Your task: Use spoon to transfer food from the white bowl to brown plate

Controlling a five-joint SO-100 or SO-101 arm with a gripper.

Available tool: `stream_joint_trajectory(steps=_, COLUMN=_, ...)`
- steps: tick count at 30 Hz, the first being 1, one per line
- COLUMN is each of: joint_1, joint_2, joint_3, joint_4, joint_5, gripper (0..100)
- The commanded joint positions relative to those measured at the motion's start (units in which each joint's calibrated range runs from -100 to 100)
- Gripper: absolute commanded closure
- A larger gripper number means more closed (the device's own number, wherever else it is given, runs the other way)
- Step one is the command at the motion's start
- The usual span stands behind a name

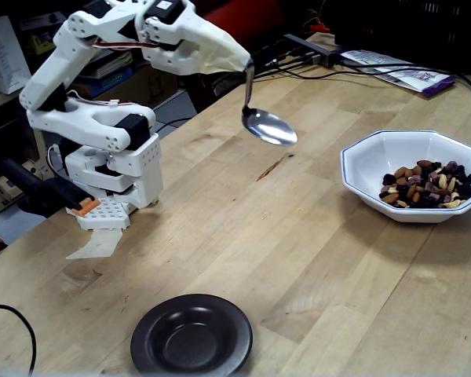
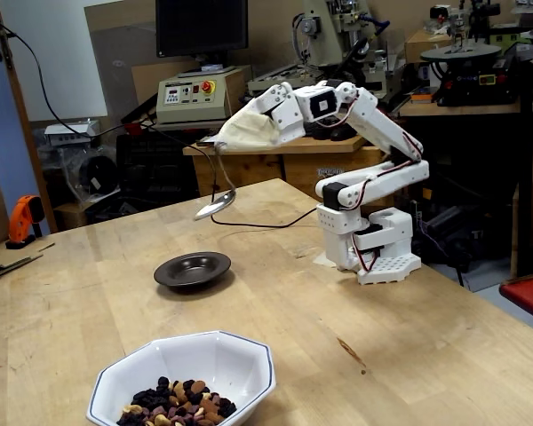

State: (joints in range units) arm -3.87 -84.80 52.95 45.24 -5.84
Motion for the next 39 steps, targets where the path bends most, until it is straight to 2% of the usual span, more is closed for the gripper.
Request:
stream_joint_trajectory(steps=1, joint_1=-0.21, joint_2=8.16, joint_3=-8.79, joint_4=-1.05, joint_5=-0.34, gripper=96)
stream_joint_trajectory(steps=6, joint_1=-1.54, joint_2=15.1, joint_3=-13.74, joint_4=-1.13, joint_5=-0.39, gripper=96)
stream_joint_trajectory(steps=20, joint_1=-17.09, joint_2=25.54, joint_3=-18.52, joint_4=-1.13, joint_5=-0.05, gripper=96)
stream_joint_trajectory(steps=39, joint_1=-18.58, joint_2=48.81, joint_3=-39.05, joint_4=-1.21, joint_5=0.0, gripper=96)
